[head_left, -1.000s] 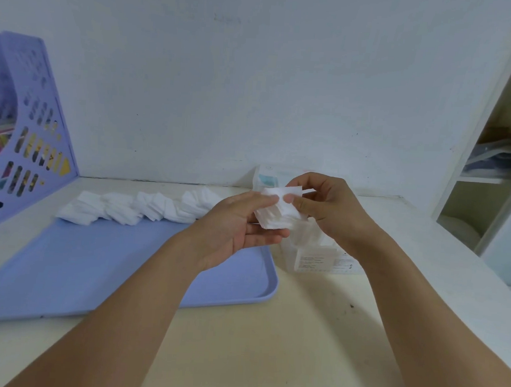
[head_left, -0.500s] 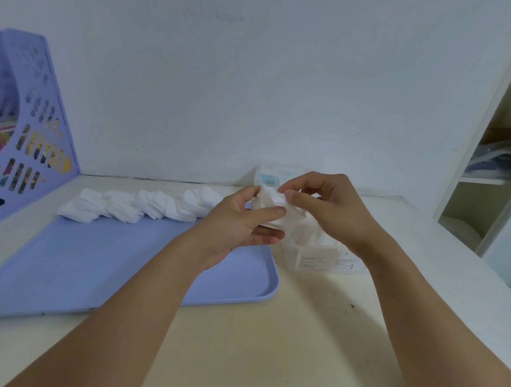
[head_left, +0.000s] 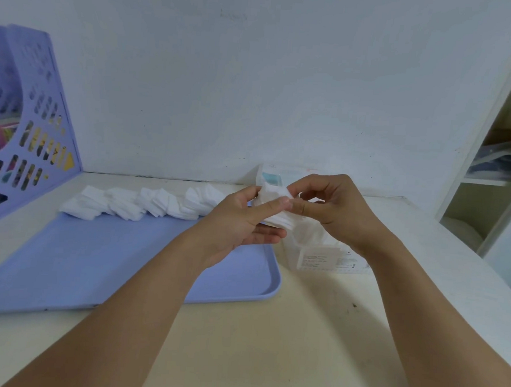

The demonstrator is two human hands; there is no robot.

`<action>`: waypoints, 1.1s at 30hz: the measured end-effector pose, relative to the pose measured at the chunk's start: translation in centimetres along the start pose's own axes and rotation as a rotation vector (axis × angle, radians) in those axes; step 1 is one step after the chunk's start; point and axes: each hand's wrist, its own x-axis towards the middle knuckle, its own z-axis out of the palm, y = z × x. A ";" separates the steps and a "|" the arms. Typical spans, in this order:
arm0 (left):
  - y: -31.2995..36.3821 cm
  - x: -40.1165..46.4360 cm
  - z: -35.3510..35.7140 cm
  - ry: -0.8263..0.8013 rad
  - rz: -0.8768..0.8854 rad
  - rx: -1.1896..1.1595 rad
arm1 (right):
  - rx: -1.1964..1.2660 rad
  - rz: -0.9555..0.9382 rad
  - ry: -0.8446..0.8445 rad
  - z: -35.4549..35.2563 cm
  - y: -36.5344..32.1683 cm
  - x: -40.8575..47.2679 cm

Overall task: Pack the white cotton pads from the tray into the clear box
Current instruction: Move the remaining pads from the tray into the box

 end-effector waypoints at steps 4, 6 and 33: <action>0.1 0.0 -0.1 -0.021 0.001 -0.015 | 0.058 0.037 0.014 -0.2 0.2 0.1; 0.1 0.0 -0.2 -0.025 -0.006 -0.036 | 0.088 0.050 -0.007 -0.3 0.2 0.1; 0.2 0.2 -0.6 -0.055 -0.034 -0.236 | -0.293 -0.120 0.195 1.4 -0.8 -0.4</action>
